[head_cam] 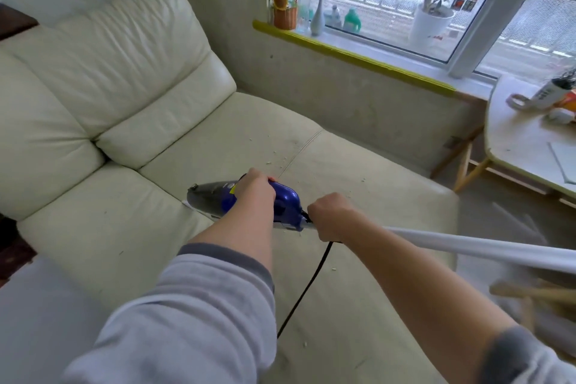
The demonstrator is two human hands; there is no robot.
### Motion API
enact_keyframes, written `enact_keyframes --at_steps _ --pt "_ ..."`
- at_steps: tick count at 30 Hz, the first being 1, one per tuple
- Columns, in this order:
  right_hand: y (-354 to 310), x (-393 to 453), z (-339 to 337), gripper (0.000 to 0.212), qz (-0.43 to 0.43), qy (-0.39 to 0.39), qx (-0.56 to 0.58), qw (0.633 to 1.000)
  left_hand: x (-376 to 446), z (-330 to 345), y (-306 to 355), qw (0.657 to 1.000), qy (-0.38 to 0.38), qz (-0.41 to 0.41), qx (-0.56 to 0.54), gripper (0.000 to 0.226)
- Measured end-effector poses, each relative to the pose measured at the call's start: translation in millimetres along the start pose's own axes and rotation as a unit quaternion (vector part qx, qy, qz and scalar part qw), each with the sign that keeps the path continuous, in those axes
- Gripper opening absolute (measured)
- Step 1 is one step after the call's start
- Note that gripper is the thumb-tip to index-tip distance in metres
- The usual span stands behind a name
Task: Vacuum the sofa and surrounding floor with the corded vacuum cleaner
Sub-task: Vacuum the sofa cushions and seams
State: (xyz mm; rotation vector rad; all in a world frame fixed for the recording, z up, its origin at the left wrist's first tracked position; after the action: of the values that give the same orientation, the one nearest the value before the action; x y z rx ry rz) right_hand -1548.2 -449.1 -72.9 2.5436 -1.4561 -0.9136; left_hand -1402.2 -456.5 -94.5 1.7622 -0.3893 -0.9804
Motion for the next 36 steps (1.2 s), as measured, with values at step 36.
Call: enact_keyframes --at_steps 36 --pt "-98 138 12 0.028 0.058 -0.012 0.136 0.989 167 -30 -38 0.992 0.066 -0.105 -0.038 0.063"
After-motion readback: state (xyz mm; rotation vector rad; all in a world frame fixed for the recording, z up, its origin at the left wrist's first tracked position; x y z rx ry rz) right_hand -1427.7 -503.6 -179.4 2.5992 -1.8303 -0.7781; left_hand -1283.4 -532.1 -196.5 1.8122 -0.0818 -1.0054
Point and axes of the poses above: each hand's wrist, its own x-axis towards the middle knuckle, its own z-axis out of the palm, y = z × x, the point moved 3 cm from there along x, towards the middle knuckle, and after that the axes turned 14 degrees about z, right-handed, at the moved point
